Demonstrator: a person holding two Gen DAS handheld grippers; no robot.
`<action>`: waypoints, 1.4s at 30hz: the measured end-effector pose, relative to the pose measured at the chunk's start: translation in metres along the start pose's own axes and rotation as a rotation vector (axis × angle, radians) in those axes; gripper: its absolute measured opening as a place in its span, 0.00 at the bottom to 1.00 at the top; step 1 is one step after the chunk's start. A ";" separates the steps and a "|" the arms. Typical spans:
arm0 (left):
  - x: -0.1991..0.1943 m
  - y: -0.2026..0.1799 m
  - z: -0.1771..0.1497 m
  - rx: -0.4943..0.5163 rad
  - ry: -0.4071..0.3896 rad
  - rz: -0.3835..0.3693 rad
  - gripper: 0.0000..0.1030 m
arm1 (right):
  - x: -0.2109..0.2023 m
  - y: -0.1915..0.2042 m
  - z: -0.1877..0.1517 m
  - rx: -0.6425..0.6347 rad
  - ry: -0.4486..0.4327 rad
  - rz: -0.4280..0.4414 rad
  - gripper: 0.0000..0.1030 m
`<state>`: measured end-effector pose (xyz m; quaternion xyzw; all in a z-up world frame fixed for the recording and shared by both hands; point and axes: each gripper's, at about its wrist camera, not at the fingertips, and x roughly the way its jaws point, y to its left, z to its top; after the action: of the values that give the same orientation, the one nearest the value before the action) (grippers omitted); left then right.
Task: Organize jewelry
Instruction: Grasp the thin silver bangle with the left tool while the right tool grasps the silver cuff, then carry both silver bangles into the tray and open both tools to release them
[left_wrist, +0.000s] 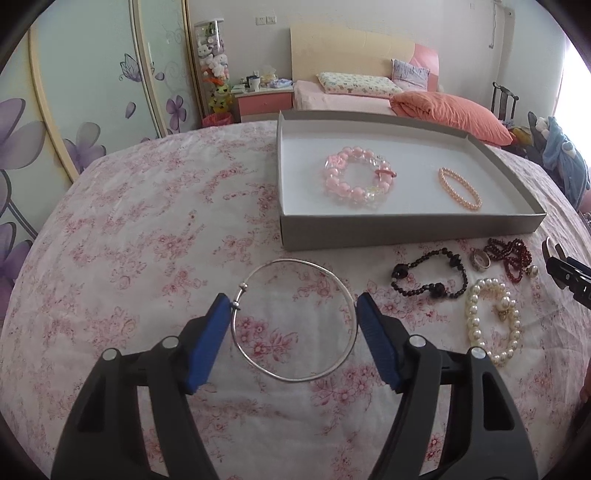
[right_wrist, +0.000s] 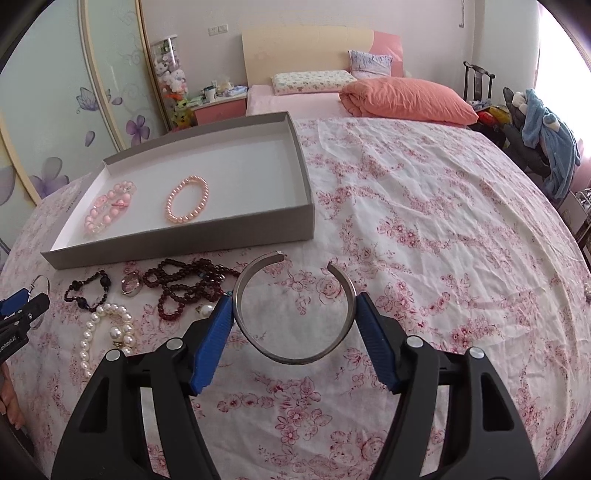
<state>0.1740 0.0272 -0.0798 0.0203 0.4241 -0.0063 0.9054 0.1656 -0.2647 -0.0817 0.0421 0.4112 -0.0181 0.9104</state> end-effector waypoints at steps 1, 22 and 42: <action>-0.003 0.000 0.000 -0.002 -0.012 0.002 0.66 | -0.003 0.001 0.000 -0.005 -0.011 0.004 0.65; -0.065 -0.024 0.009 -0.007 -0.276 -0.013 0.67 | -0.055 0.037 0.004 -0.094 -0.284 0.091 0.65; -0.104 -0.044 0.023 0.018 -0.460 -0.028 0.67 | -0.097 0.058 0.012 -0.155 -0.530 0.135 0.66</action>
<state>0.1241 -0.0183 0.0131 0.0206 0.2066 -0.0270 0.9778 0.1146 -0.2084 0.0026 -0.0064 0.1554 0.0636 0.9858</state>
